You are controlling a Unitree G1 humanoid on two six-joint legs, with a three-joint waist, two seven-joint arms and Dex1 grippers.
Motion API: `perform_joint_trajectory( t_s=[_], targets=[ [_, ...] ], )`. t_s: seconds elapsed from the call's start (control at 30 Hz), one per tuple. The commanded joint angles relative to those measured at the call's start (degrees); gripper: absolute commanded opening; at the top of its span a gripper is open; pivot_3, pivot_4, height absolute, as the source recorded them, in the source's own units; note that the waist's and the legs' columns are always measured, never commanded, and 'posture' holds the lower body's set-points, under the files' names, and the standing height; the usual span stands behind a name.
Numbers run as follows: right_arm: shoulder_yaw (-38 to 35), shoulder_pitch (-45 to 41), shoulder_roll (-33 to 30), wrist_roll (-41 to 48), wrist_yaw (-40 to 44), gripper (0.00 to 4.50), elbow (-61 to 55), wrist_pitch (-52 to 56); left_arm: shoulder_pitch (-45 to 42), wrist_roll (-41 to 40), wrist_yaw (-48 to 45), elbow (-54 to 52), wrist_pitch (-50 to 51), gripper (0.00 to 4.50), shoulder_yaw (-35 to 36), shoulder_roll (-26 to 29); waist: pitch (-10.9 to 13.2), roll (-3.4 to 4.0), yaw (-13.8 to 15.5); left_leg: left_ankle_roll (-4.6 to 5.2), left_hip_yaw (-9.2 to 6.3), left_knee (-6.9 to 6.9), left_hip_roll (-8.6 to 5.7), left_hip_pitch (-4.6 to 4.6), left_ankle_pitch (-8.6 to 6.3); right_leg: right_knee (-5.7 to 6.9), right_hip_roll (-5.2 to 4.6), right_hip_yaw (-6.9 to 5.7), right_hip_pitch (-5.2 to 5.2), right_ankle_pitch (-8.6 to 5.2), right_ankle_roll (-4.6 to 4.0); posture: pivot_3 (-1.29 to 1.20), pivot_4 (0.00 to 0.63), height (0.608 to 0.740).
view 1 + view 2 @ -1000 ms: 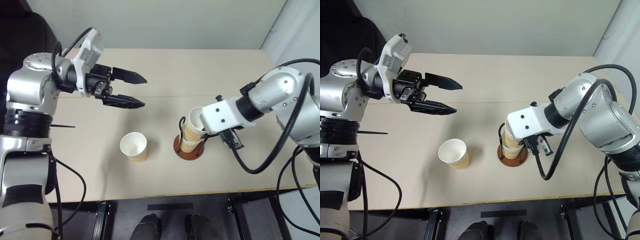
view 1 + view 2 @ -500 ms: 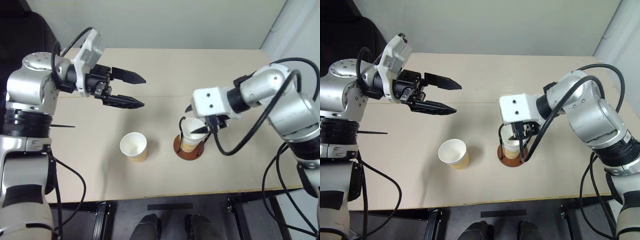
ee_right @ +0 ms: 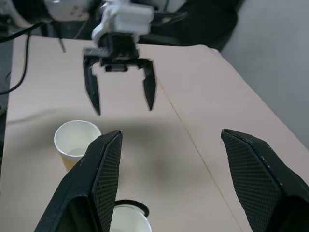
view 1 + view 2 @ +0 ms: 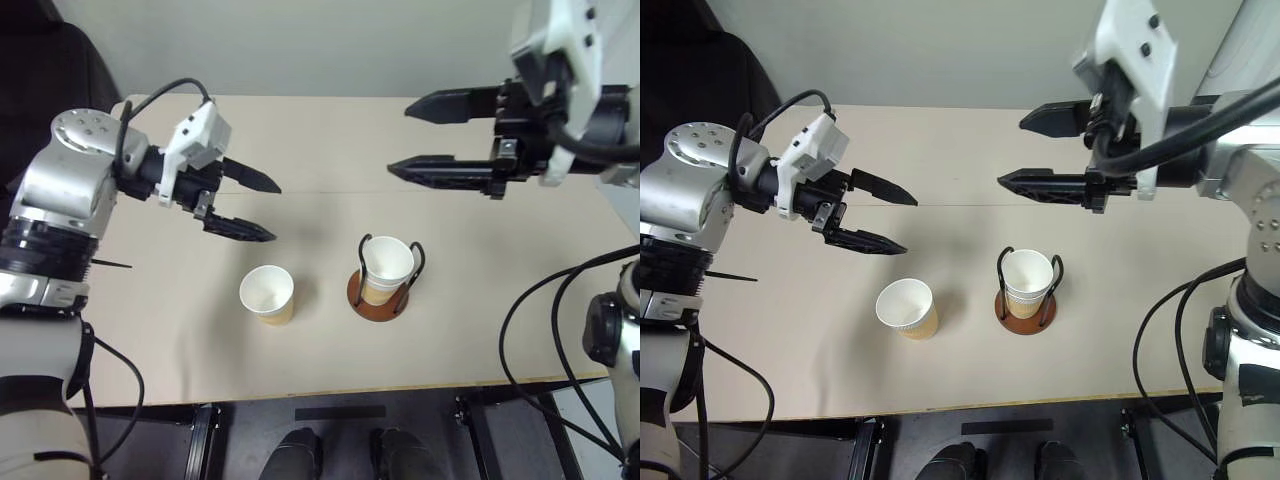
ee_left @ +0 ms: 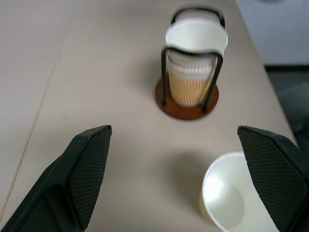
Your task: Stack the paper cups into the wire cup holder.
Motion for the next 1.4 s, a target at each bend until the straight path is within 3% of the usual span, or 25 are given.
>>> perform_joint_trajectory(
  t_s=[0.03, 0.5, 0.97, 1.4],
  targets=[
    [-2.7, 1.3, -2.1, 3.2, -2.9, 3.28, -2.9, 2.0, -2.0, -0.1, -1.7, 1.2, -3.8, 4.50, -2.6, 1.1, 0.0, 0.00, 0.0, 0.00, 0.01, 0.00, 0.01, 0.00, 0.00, 0.01, 0.00, 0.00, 0.00, 0.00, 0.00, 0.00, 0.150, 0.740],
    [-6.5, 5.8, -2.6, 13.3, -11.4, 3.28, -6.5, 6.3, -8.2, 2.0, -1.7, 10.6, -18.4, 4.50, -18.1, 0.7, 0.0, 0.00, 0.1, 0.00, 0.01, 0.03, -0.01, -0.18, 0.00, 0.05, -0.01, -0.02, -0.20, 0.00, 0.02, 0.00, 0.150, 0.740],
    [-7.1, 7.5, -4.4, 19.5, -15.9, 3.28, -5.7, 5.2, -8.9, -6.6, -1.7, 5.5, -16.0, 4.50, -25.3, 4.4, 0.0, 0.00, 0.3, 0.00, -0.01, 0.07, 0.01, -0.36, 0.00, 0.10, -0.02, -0.07, -0.35, 0.01, 0.03, 0.00, 0.150, 0.740],
    [-6.8, 8.5, -5.9, 23.2, -18.6, 3.28, -4.8, 3.0, -9.5, -6.2, -1.7, 3.8, -17.0, 4.50, -28.7, 4.9, 0.0, -0.01, 0.5, 0.00, 0.00, 0.14, -0.02, -0.44, 0.00, 0.15, 0.02, -0.14, -0.41, 0.01, 0.04, 0.00, 0.150, 0.740]
  ],
)
